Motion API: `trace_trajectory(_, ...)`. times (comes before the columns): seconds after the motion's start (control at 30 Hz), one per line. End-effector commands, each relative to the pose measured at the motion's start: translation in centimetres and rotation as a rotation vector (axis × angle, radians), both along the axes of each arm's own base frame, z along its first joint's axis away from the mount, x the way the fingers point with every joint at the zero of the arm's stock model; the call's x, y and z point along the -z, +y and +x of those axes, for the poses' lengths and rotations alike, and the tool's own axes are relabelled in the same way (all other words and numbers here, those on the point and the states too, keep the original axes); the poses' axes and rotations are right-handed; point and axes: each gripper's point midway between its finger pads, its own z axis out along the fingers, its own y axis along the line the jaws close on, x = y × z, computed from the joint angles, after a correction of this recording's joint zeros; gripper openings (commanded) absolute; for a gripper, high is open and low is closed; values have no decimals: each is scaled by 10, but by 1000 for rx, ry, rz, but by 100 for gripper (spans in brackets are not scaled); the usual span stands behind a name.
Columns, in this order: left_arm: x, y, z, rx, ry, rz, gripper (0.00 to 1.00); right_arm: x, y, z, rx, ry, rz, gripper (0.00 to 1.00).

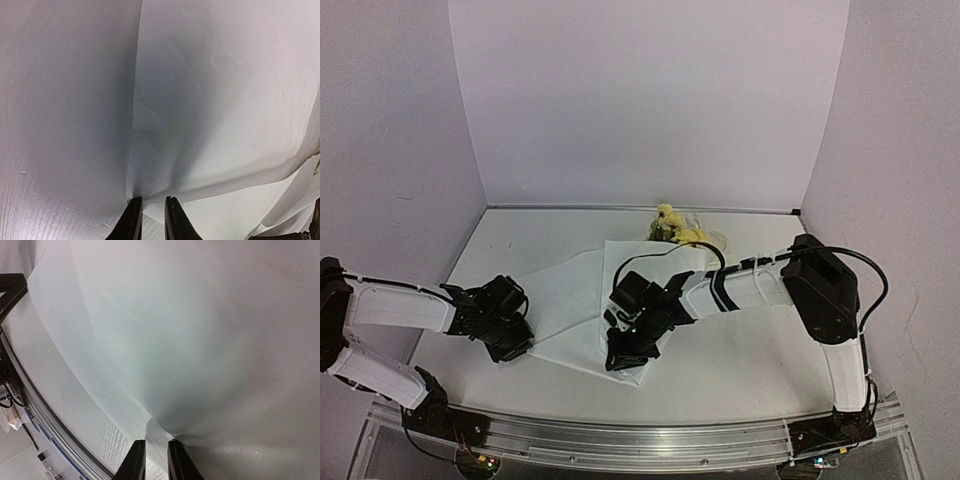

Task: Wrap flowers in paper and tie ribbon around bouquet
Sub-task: Press the fold line on the 2/3-folded wrapping paper, then pick up the left corner of the flattened wrapping paper at the center of the board.

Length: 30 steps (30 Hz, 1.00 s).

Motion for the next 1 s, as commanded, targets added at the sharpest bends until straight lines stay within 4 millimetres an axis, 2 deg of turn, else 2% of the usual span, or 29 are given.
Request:
trace_trajectory(0.0, 21, 47, -29, -70, 118, 153, 19, 67, -58, -12, 40, 44, -263, 16)
trace_trajectory(0.2, 9, 50, -28, -126, 96, 136, 31, 69, -57, -11, 48, 46, -255, 16)
trace_trajectory(0.43, 7, 29, -14, -85, 67, 62, 36, 71, -55, -11, 56, 51, -249, 16)
trace_trajectory(0.8, 14, 11, -13, -139, 90, -52, 32, 73, -55, -10, 59, 53, -251, 16)
trace_trajectory(0.97, 14, 11, -13, -175, 106, -62, 28, 73, -55, -9, 62, 54, -252, 16)
